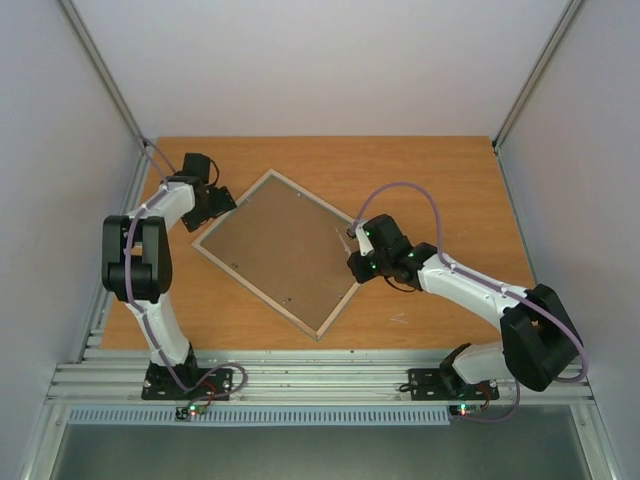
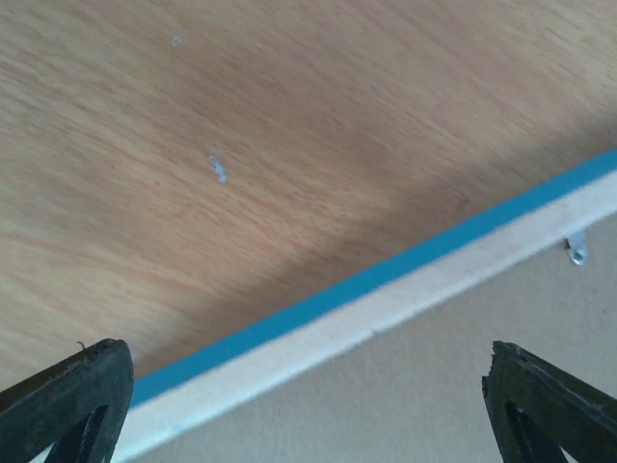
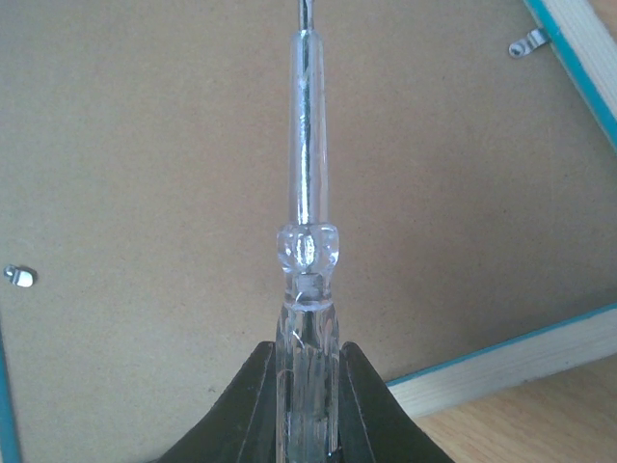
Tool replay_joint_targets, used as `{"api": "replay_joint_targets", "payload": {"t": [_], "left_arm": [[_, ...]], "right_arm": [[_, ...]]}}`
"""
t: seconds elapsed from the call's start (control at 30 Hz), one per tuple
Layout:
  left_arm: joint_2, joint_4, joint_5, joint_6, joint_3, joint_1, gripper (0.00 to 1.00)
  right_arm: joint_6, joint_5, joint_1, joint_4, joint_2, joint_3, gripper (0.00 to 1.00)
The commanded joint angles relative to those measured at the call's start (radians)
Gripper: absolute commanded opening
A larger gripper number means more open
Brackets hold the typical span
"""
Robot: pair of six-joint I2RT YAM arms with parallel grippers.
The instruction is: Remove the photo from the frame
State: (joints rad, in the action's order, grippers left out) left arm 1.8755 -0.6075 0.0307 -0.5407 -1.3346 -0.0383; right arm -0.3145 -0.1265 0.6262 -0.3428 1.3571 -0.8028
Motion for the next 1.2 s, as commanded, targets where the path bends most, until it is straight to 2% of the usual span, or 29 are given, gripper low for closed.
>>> {"api": "replay_joint_targets", "payload": {"t": [0.0,0.2,0.4,0.97,1.17], "left_arm": [[0.059,0.032,-0.124,0.027,-0.062,0.065,0.99],[0.118,0.008,-0.193,-0.002,-0.071,0.115,0.99],[0.099,0.023,-0.223,-0.03,-0.007,0.117,0.99],[-0.091,0.051,-0.309,-0.1,0.267,0.112,0.99],[-0.152,0.062,-0.322,-0.118,0.361,0.069,0.97]], "right_arm": [[-0.009,-0.005,-0.005,0.02,0.031,-0.004,0.01],[-0.012,-0.002,-0.006,0.021,0.038,-0.005,0.01],[-0.009,-0.007,-0.005,0.022,0.041,-0.006,0.01],[-0.004,-0.025,-0.005,0.009,0.029,-0.01,0.01],[-0.005,-0.035,-0.005,0.004,0.027,-0.013,0.01]]}}
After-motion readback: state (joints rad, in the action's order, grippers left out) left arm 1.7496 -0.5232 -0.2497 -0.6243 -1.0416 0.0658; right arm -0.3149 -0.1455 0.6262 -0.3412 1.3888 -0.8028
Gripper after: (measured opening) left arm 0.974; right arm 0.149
